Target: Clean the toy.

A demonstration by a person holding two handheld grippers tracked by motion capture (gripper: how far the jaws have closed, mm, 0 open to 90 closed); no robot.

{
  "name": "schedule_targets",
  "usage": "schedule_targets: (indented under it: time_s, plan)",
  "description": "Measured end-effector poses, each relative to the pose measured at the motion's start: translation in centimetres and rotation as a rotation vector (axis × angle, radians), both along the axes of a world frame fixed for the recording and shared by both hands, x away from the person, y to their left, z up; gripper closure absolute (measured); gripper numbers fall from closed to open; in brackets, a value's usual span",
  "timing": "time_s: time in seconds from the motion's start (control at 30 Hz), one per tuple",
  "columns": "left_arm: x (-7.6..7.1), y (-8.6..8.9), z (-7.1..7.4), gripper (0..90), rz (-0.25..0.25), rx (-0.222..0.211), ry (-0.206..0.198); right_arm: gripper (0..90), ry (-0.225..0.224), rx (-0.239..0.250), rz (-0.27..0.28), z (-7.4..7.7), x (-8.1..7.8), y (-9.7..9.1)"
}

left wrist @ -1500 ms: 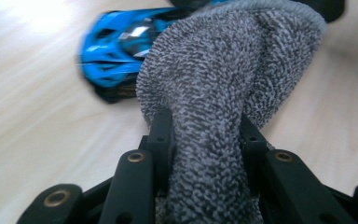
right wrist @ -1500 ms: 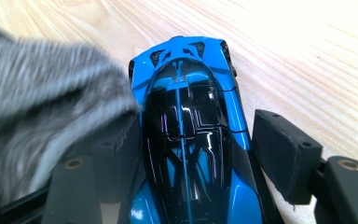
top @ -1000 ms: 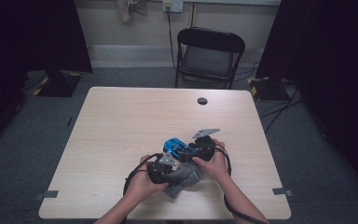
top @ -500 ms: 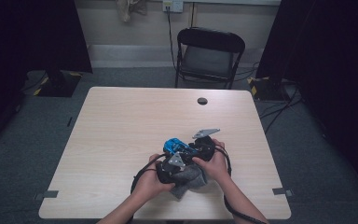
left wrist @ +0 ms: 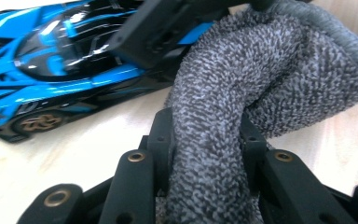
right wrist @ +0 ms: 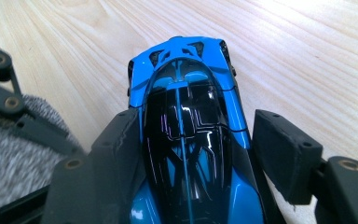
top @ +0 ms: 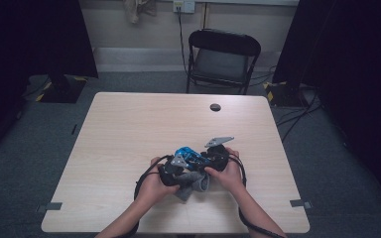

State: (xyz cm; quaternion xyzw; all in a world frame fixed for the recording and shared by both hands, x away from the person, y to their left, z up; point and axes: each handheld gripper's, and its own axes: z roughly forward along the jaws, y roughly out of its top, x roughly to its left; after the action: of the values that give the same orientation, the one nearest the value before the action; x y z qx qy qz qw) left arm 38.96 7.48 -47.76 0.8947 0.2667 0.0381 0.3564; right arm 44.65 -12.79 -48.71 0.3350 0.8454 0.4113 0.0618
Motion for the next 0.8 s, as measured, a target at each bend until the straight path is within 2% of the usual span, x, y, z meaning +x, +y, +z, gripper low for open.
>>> schedule_targets:
  time_s: [0.33,0.8]
  plan:
    - [0.9,1.3,0.1,66.4,0.048,0.007,-0.006,33.5,0.0,0.002,0.001,0.0,0.0,0.0]
    - [1.6,2.4,0.2,66.5,0.086,0.019,-0.002,33.5,0.001,0.004,0.002,0.0,0.0,0.0]
